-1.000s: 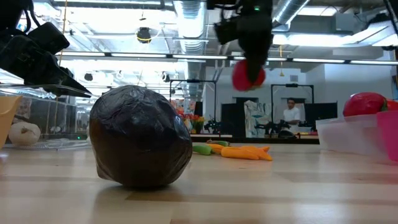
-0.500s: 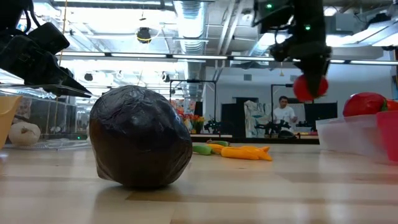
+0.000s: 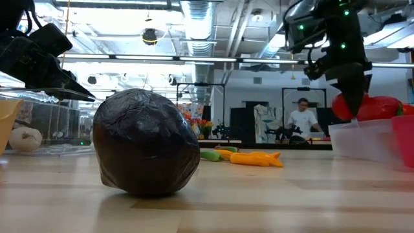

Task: Sort produce into baskets
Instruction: Put the red tomato into the right transparent bin

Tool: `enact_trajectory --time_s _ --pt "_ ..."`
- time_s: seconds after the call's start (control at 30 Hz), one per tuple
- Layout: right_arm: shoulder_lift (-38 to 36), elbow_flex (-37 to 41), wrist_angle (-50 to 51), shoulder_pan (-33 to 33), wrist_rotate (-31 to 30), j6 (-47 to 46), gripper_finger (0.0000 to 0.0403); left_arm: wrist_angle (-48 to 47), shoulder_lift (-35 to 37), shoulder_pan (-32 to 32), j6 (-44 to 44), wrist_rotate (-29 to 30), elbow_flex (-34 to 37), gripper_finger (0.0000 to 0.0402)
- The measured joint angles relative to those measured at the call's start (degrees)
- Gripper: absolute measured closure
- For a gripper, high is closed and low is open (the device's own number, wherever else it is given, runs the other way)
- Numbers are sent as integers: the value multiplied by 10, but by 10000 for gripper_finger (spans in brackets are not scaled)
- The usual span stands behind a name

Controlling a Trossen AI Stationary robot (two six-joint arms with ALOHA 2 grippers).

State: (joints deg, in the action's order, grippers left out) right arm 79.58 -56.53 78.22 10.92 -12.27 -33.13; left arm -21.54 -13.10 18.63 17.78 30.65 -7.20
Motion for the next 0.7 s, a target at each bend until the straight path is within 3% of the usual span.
enact_trajectory --time_s 0.7 --pt "13 5 -7 0 2 6 71 0 0 0 0 0 0 206"
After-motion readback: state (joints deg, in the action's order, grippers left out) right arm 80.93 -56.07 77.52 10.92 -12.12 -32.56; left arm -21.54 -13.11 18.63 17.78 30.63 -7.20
